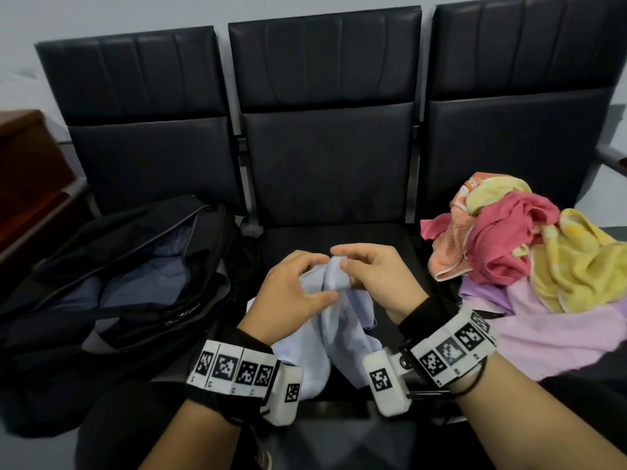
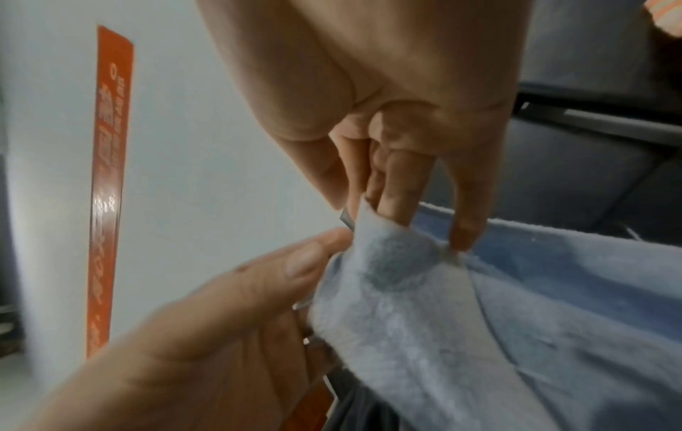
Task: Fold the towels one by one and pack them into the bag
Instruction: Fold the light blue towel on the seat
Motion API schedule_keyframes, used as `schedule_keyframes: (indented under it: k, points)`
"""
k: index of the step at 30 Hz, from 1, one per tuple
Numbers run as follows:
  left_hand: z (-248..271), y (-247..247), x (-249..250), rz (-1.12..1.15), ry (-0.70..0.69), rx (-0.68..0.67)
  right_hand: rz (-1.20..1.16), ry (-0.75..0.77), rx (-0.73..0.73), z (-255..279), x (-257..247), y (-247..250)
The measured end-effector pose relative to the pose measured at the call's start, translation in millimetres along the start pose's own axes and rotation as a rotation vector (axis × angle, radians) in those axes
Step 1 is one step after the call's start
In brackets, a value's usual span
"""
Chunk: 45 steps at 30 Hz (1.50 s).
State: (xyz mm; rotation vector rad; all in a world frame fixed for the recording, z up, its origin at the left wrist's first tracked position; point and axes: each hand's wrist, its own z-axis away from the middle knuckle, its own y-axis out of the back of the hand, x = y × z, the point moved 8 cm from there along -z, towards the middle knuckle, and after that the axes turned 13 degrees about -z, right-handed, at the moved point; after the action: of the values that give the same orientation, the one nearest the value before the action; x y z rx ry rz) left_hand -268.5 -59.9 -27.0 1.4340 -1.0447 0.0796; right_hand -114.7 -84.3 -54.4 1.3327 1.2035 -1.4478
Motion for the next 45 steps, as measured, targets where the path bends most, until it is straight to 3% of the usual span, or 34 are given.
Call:
schedule_keyframes:
  k: [7,10,13,16,21,25,29,32,39,45]
  points:
    - [4,-9,4,-0.044,0.005,0.033,-0.356,-0.203,-0.098,11,-3,-20]
    - [4,-12,7,-0.057,-0.016,0.078,-0.430,-0.201,-0.183,16,-7,-29]
    - [4,-4,4,-0.077,-0.022,0.201,-0.258,-0.177,-0.162,14,-4,-23]
    - [3,8,-2,-0.122,-0.052,0.277,0.018,-0.041,-0.114,9,-8,-9]
    - [1,20,-2,-0.066,-0.105,0.239,0.458,0.178,-0.120,7,-12,-2]
    - [0,35,3,-0.043,-0.142,0.239,0.694,0.286,-0.238,5,-3,-15]
    - [0,61,8,0.022,-0.143,0.287,0.722,0.182,-0.351,2,11,-15]
    - [-1,91,8,0.079,-0.099,0.403,0.756,0.116,-0.412,2,21,-12]
    - [12,170,15,0.148,-0.108,0.620,1.071,0.014,-0.430,11,25,11]
    - [20,216,29,0.053,-0.152,0.667,1.272,0.273,-0.266,11,-46,31]
